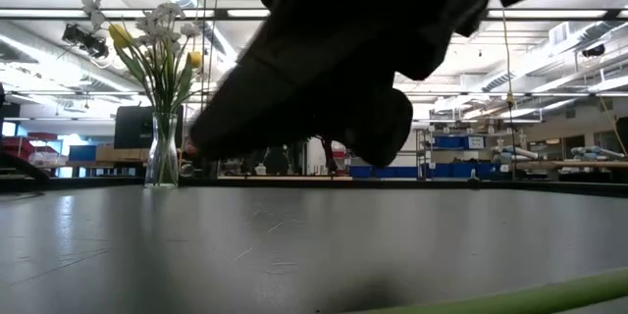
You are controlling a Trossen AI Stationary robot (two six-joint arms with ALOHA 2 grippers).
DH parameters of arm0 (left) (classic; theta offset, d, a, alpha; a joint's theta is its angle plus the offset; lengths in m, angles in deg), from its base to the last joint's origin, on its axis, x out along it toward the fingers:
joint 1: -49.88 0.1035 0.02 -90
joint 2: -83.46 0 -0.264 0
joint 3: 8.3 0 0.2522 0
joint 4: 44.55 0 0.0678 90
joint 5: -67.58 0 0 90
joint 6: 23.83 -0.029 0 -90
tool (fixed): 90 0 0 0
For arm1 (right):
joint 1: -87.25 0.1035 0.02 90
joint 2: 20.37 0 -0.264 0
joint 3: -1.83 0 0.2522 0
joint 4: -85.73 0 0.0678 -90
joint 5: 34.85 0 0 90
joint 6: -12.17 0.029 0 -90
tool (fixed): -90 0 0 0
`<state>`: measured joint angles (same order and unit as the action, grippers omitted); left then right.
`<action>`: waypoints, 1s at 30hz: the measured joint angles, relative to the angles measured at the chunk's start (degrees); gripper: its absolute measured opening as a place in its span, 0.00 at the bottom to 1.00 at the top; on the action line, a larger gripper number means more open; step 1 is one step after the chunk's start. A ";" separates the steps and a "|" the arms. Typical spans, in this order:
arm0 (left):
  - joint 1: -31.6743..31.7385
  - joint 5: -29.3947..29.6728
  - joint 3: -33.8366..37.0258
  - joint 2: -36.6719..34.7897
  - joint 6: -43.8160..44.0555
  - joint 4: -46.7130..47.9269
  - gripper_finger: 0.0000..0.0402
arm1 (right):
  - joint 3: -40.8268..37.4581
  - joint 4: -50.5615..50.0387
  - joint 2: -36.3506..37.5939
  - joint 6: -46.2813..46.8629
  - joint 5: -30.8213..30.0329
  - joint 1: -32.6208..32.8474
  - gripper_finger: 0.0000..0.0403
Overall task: Sort flowers into vase by color
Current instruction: Put the red flower into the yellow vase
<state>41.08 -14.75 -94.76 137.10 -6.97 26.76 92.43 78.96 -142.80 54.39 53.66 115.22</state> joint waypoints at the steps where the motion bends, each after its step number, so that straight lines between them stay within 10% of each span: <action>1: 0.05 0.40 0.00 0.07 -0.44 -0.14 0.68 | 0.00 0.60 -0.46 -1.55 0.08 0.64 0.05; 18: 1.29 1.15 0.04 1.84 -0.48 0.33 0.68 | 3.40 1.16 -3.28 -31.28 -2.42 3.01 0.57; 30: 1.29 1.30 0.04 1.86 -0.89 1.23 0.68 | 16.65 -2.31 -13.38 -42.76 3.96 1.61 0.59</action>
<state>42.37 -13.46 -94.72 138.96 -7.85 27.99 109.08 76.66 -156.17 11.62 57.62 116.83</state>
